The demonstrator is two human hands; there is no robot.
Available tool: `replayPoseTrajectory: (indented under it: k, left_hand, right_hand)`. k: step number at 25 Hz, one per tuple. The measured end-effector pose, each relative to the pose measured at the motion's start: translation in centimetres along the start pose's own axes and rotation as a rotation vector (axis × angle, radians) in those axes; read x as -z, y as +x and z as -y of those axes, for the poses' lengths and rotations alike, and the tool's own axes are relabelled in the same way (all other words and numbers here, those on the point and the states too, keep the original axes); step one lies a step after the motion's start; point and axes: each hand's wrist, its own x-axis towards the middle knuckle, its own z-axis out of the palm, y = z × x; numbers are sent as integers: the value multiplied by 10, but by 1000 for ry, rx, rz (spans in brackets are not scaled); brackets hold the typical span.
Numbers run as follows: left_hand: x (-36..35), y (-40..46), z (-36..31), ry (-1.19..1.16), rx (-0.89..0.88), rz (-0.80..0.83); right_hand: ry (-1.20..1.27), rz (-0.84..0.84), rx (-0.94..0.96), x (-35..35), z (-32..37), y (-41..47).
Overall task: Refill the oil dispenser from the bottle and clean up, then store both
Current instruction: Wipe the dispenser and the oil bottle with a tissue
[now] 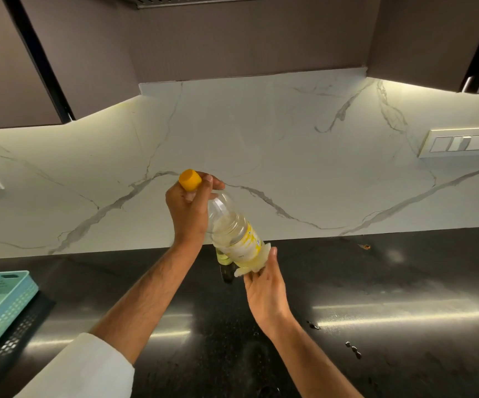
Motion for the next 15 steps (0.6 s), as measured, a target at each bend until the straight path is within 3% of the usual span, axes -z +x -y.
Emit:
replayPoseTrajectory:
  k: [6,11,15]
  left_hand:
    - [7,-1,-10,-211,30,-16]
    - [19,12,-14,-340,120,55]
    - [19,15,-16,-332,128,41]
  right_hand:
    - [318,74,-17,7,23,9]
    - [211,78,-34,13,39,11]
    - [-57,121,38,21,58,12]
